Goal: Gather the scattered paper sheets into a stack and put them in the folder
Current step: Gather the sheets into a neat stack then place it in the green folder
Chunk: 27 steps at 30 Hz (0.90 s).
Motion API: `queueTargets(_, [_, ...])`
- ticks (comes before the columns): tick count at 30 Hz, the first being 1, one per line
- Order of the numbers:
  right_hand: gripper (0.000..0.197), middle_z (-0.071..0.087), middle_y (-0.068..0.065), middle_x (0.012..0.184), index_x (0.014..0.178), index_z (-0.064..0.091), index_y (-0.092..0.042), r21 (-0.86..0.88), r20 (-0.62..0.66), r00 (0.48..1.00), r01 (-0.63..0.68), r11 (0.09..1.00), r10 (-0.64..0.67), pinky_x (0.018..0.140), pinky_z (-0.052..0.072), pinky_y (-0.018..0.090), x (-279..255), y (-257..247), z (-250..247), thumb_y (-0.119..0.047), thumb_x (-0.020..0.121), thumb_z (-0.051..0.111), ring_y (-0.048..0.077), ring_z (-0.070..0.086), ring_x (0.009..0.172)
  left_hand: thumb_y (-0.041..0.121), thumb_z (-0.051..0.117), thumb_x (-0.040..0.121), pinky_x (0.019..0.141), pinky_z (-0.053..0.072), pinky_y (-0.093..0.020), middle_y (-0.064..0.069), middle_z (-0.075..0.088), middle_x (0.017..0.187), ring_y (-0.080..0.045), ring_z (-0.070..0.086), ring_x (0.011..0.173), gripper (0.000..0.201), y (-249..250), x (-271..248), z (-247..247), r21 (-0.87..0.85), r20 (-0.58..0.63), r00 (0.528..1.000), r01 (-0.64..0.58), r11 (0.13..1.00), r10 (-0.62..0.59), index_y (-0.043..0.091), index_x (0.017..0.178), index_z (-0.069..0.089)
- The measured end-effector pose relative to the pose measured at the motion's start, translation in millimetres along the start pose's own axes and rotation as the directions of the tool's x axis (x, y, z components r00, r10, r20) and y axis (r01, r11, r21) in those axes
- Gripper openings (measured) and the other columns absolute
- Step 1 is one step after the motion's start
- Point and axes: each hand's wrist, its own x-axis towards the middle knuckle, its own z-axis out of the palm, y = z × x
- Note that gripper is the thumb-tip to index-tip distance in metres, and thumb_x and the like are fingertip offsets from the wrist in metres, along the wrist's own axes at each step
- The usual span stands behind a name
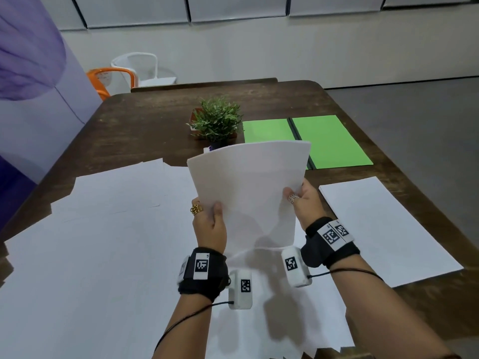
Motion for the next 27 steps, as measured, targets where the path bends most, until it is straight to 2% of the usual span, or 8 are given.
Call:
queueTargets(5, [0.031,0.065,0.003,0.102,0.103,0.052,-0.019,0.020,-0.058,0.998,-0.023,1.000,0.024,0.092,0.047,0.043,0.4,-0.7,-54.8,0.007,0.088,0.054,0.025,0.061,0.098,0.002,0.049,0.094,0.065,0.042,-0.004,0.009,0.058,0.087,0.010,0.058,0.071,0.013,27.4,5.6,39.1,-0.069,0.073,0.996,0.065,0.995,-0.060,0.005,0.106,0.044])
queueTargets(7, [0.027,0.064,0.009,0.104,0.101,0.054,-0.019,-0.093,-0.036,0.995,-0.101,0.991,0.097,0.097,0.045,0.051,-5.1,17.1,-90.9,0.005,0.089,0.054,0.030,0.059,0.102,0.002,0.051,0.093,0.070,0.047,-0.010,0.009,0.059,0.093,0.006,0.060,0.077,0.016,33.2,4.4,59.6,-0.115,0.118,0.984,0.145,0.983,-0.131,0.006,0.109,0.046])
queueTargets(11, [0.022,0.063,0.016,0.114,0.108,0.056,-0.008,-0.449,-0.116,0.973,-0.231,0.863,0.200,0.087,0.045,0.032,-20.2,41.0,-158.3,0.004,0.093,0.047,0.025,0.058,0.099,0.012,0.053,0.092,0.096,0.047,-0.038,-0.012,0.059,0.120,-0.026,0.059,0.106,0.035,15.3,-6.2,112.2,-0.037,0.234,0.911,0.359,0.933,-0.341,0.007,0.126,0.043])
queueTargets(13, [0.022,0.061,0.018,0.114,0.113,0.055,-0.001,-0.562,-0.241,0.954,-0.286,0.776,0.177,0.086,0.042,0.030,-15.4,42.6,-189.8,0.001,0.093,0.047,0.025,0.056,0.099,0.013,0.050,0.094,0.106,0.036,-0.035,-0.017,0.050,0.133,-0.030,0.049,0.121,0.043,2.8,-16.9,145.5,0.162,0.327,0.847,0.385,0.908,-0.418,-0.001,0.133,0.038])
queueTargets(16, [0.026,0.059,0.020,0.118,0.117,0.053,-0.003,-0.628,-0.376,0.909,-0.394,0.671,0.182,0.087,0.041,0.032,4.9,45.5,-235.9,0.000,0.092,0.044,0.033,0.054,0.107,0.007,0.044,0.094,0.102,0.033,-0.031,-0.023,0.046,0.135,-0.032,0.045,0.124,0.043,-6.3,-41.3,196.7,0.408,0.431,0.744,0.345,0.846,-0.511,-0.011,0.133,0.034])
queueTargets(20, [0.033,0.057,0.023,0.122,0.121,0.052,-0.005,-0.707,-0.468,0.861,-0.499,0.501,0.197,0.089,0.042,0.034,23.6,56.7,-289.9,-0.002,0.090,0.043,0.038,0.053,0.111,0.008,0.045,0.094,0.096,0.033,-0.030,-0.021,0.046,0.135,-0.033,0.046,0.122,0.046,-12.7,-79.7,252.7,0.543,0.512,0.641,0.274,0.793,-0.572,-0.007,0.135,0.033])
queueTargets(23, [0.030,0.058,0.025,0.117,0.117,0.051,-0.006,-0.752,-0.499,0.844,-0.535,0.384,0.199,0.088,0.043,0.038,25.6,68.6,-324.0,-0.003,0.089,0.043,0.041,0.053,0.109,0.007,0.049,0.091,0.096,0.038,-0.030,-0.017,0.051,0.132,-0.032,0.050,0.120,0.049,-24.2,-104.3,285.4,0.534,0.586,0.602,0.217,0.817,-0.543,-0.003,0.138,0.036])
queueTargets(27, [0.030,0.057,0.024,0.119,0.118,0.049,-0.009,-0.762,-0.520,0.820,-0.572,0.305,0.239,0.088,0.044,0.040,24.4,84.2,-352.0,-0.004,0.088,0.043,0.041,0.053,0.109,0.011,0.053,0.093,0.090,0.041,-0.027,-0.015,0.053,0.131,-0.030,0.054,0.114,0.062,-36.2,-122.7,316.8,0.577,0.621,0.570,0.132,0.806,-0.538,0.000,0.145,0.022])
